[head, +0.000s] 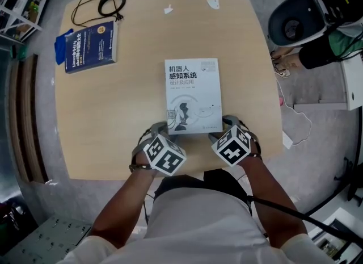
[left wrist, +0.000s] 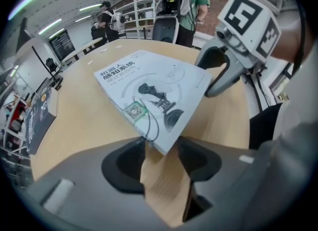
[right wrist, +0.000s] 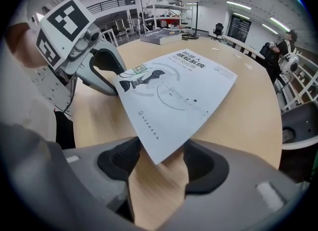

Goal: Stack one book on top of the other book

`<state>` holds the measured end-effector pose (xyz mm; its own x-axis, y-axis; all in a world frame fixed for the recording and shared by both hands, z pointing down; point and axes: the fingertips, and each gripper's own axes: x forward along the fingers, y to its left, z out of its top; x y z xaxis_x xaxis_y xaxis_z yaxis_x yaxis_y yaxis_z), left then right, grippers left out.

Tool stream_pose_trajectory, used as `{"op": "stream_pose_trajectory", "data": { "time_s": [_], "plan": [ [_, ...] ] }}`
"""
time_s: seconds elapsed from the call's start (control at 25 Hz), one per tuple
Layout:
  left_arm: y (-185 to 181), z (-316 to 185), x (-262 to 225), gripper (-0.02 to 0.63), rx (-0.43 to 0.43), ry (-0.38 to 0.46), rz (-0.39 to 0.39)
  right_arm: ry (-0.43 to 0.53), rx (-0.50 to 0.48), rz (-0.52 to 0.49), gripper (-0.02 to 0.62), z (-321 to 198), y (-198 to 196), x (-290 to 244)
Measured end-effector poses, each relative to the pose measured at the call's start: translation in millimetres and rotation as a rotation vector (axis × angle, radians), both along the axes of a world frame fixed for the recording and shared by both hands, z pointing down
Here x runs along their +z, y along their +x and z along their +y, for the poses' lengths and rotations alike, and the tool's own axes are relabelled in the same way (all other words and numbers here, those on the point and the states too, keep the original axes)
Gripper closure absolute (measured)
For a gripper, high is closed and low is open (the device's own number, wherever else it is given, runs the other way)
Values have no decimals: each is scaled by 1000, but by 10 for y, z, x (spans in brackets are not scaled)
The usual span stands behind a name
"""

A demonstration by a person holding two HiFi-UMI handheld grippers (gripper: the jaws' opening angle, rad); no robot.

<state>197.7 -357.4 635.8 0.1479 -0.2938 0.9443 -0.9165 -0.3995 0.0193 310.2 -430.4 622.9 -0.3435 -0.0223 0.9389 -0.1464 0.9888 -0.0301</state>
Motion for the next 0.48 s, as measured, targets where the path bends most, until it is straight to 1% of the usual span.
{"op": "stream_pose_trajectory", "data": {
  "time_s": [0.12,0.28,0.48],
  "plan": [
    [-5,6,4,390,-3,1,-26,2,2,7,330,-6,-2,-4],
    [51,13,-5,399,-36,9,-9,19,2,8,333,-34,29,-8],
    [112,9,2,402,-52,6,9,13,-29,14,333,-75,69,1]
  ]
}}
